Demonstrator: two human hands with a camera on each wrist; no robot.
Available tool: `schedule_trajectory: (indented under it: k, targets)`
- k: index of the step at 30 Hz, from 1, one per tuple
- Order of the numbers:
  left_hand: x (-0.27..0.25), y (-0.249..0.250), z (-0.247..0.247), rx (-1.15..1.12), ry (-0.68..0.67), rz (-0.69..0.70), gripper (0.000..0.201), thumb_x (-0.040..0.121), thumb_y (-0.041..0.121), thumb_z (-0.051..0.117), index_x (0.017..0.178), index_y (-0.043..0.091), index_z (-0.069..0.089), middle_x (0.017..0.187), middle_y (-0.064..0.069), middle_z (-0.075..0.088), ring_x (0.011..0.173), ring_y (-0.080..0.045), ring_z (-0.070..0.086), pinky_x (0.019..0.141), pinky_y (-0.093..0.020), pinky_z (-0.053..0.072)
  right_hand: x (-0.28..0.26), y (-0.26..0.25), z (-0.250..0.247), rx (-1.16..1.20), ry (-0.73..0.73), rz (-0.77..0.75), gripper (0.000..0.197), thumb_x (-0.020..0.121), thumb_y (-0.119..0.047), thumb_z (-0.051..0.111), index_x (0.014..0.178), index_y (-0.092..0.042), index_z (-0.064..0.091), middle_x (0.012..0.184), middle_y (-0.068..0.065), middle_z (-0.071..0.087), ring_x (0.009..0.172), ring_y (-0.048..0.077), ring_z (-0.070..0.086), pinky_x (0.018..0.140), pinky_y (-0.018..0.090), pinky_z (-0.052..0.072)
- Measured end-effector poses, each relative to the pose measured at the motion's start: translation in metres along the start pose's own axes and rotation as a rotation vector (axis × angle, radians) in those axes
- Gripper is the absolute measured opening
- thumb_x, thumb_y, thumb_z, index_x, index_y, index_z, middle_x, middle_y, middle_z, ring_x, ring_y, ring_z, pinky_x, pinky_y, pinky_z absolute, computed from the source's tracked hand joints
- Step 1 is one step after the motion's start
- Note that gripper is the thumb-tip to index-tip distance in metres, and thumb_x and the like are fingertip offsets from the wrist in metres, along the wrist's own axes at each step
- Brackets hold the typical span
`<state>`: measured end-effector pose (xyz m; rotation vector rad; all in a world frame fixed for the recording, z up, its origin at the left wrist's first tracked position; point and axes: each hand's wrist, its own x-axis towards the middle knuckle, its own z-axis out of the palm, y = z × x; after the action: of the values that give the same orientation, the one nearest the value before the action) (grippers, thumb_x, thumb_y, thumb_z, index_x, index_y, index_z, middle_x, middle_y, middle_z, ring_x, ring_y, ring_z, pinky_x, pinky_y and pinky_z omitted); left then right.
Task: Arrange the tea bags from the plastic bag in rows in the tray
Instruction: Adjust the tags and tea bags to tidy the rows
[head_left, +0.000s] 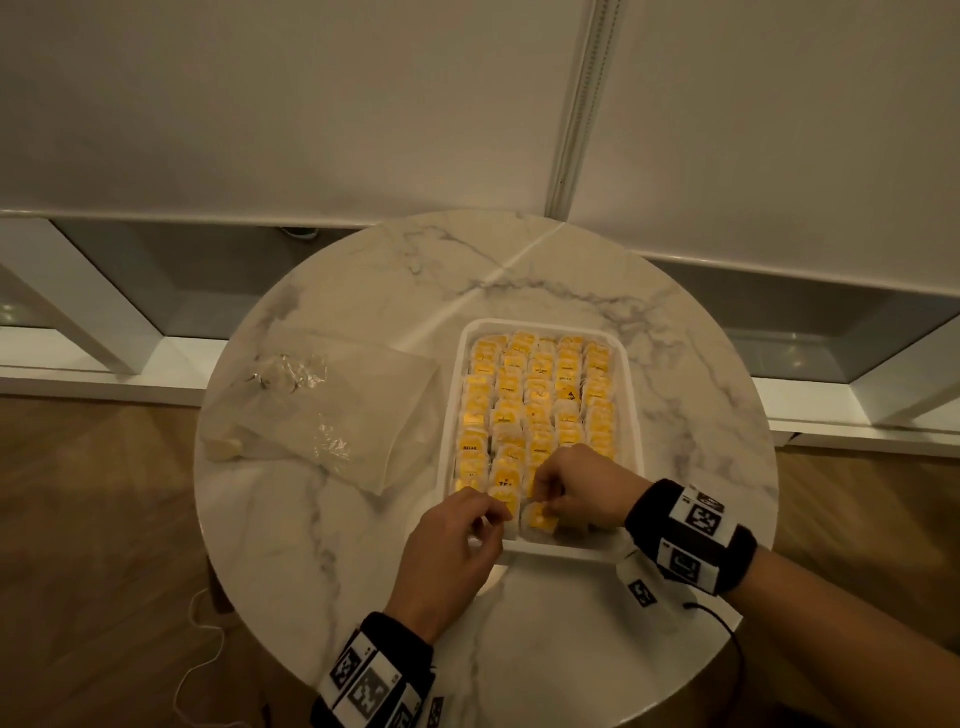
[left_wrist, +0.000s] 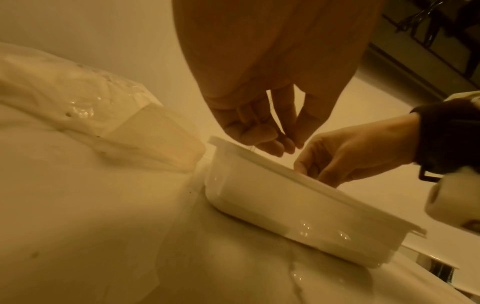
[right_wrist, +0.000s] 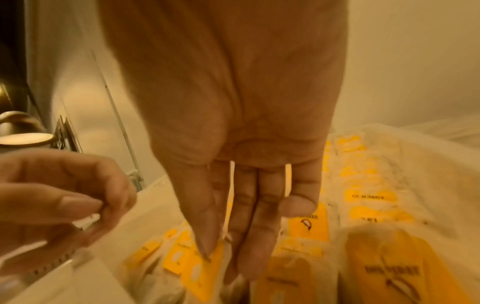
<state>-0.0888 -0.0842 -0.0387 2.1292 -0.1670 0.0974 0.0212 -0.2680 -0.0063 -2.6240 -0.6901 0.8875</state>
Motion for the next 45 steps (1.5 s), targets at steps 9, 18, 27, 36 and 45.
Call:
schedule_trajectory:
  k: [9, 18, 27, 36, 45]
  targets:
    - [-0.009, -0.007, 0.0, 0.042, -0.016, 0.043, 0.011, 0.087, 0.03, 0.054, 0.089, 0.03, 0.065, 0.086, 0.023, 0.057, 0.077, -0.003, 0.058, 0.067, -0.026, 0.05, -0.004, -0.001, -0.004, -0.055, 0.195, 0.0, 0.014, 0.087, -0.021, 0.065, 0.101, -0.021, 0.065, 0.089, -0.004, 0.065, 0.082, 0.014, 0.059, 0.073, 0.033, 0.051]
    - [-0.016, -0.011, -0.003, 0.118, -0.037, -0.01, 0.025, 0.086, 0.042, 0.052, 0.105, 0.037, 0.069, 0.063, 0.023, 0.053, 0.061, 0.003, 0.05, 0.058, -0.01, 0.034, -0.022, -0.006, 0.009, -0.008, -0.124, -0.051, 0.016, 0.089, -0.017, 0.06, 0.091, -0.015, 0.076, 0.071, -0.009, 0.061, 0.061, 0.004, 0.051, 0.066, 0.022, 0.045]
    - [-0.014, -0.011, -0.003, 0.271, -0.175, -0.167, 0.026, 0.094, 0.05, 0.054, 0.117, 0.044, 0.066, 0.068, 0.014, 0.054, 0.073, -0.006, 0.053, 0.063, -0.02, 0.031, 0.009, -0.005, 0.013, -0.027, -0.125, 0.061, 0.014, 0.089, -0.018, 0.064, 0.095, -0.016, 0.076, 0.093, 0.004, 0.074, 0.084, 0.02, 0.068, 0.079, 0.034, 0.056]
    - [-0.001, -0.015, -0.031, -0.029, 0.016, -0.232, 0.015, 0.085, 0.038, 0.062, 0.095, 0.035, 0.073, 0.061, 0.018, 0.06, 0.057, -0.003, 0.058, 0.063, -0.025, 0.048, 0.001, -0.009, 0.007, 0.044, -0.108, 0.006, 0.013, 0.091, -0.025, 0.061, 0.087, -0.025, 0.073, 0.074, -0.014, 0.061, 0.068, 0.003, 0.056, 0.065, 0.02, 0.047]
    - [0.048, -0.052, -0.074, 0.48, 0.192, -0.42, 0.039, 0.082, 0.042, 0.066, 0.119, 0.032, 0.06, 0.114, 0.012, 0.059, 0.106, -0.012, 0.054, 0.082, -0.028, 0.045, -0.019, -0.066, 0.008, 0.531, 0.163, -0.166, 0.018, 0.09, -0.013, 0.066, 0.086, -0.028, 0.075, 0.083, -0.008, 0.073, 0.075, 0.004, 0.066, 0.07, 0.018, 0.051]
